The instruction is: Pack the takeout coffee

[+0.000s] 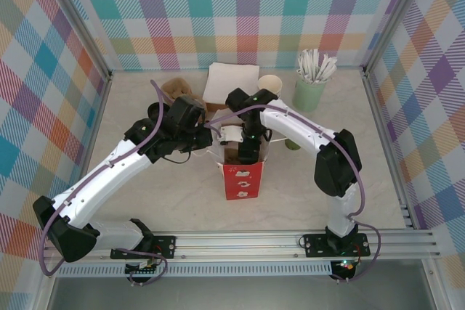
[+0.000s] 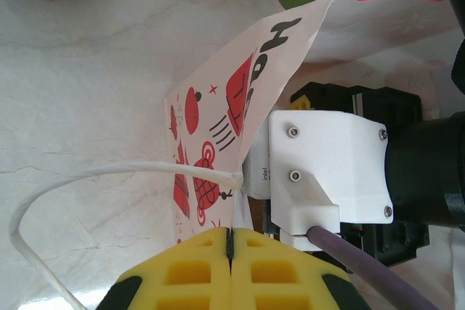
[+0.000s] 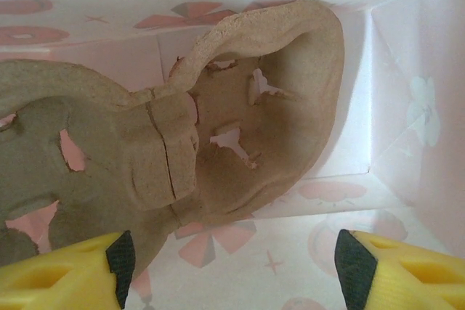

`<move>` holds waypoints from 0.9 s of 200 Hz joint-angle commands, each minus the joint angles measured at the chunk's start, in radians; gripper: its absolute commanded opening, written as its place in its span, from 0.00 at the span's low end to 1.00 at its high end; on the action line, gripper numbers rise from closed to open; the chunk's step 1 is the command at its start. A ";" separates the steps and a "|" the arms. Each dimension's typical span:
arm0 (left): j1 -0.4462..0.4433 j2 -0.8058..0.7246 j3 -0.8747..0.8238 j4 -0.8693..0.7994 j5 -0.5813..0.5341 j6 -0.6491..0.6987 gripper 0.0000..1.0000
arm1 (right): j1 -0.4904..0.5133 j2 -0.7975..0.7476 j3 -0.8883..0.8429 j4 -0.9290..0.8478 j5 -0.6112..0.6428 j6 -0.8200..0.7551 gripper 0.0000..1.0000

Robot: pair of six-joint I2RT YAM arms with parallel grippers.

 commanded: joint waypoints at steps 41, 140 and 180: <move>-0.012 0.006 0.020 0.040 0.039 0.027 0.00 | 0.040 0.035 -0.039 0.003 0.005 -0.027 0.78; 0.021 -0.010 0.007 0.035 -0.008 0.021 0.00 | 0.040 -0.053 -0.079 0.056 -0.058 -0.036 0.79; 0.039 -0.026 -0.014 0.069 0.031 0.017 0.00 | 0.040 -0.042 -0.095 0.043 -0.011 -0.053 0.79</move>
